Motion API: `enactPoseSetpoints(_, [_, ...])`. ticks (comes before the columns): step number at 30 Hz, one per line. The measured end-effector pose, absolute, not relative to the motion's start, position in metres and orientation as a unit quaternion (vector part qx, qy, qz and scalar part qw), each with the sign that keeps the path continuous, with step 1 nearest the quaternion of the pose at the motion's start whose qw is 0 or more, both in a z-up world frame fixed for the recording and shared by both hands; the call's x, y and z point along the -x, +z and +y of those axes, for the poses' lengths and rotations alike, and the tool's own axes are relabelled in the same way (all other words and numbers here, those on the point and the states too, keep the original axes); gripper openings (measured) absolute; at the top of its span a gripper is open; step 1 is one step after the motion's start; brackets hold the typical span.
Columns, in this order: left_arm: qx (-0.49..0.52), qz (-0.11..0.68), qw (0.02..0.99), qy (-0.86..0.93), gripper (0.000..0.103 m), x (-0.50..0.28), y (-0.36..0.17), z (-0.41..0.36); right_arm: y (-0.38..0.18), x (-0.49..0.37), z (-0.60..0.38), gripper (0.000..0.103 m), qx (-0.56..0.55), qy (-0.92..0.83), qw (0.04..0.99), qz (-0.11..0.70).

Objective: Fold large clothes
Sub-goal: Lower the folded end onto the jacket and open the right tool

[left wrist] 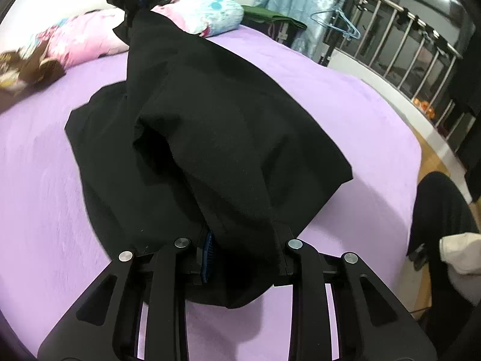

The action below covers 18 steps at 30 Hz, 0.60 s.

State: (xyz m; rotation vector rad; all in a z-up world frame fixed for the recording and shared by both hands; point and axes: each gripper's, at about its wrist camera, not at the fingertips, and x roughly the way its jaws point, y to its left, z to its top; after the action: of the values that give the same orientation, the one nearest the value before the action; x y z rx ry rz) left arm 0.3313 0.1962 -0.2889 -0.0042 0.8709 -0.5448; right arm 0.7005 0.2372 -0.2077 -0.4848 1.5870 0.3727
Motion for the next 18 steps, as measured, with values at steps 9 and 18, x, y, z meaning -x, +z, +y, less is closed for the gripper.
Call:
enactPoseSetpoints(9, [0.052,0.474,0.843,-0.249,0.027,-0.333,-0.314,0.234,-0.273,-0.706,0.241,0.003,0.178,0.150,0.662,0.713])
enactPoseSetpoints(18, [0.065,0.476,0.837,-0.262,0.030,-0.323,-0.300,0.257,-0.289,-0.701,0.235,0.081,0.151,0.182,0.655,0.718])
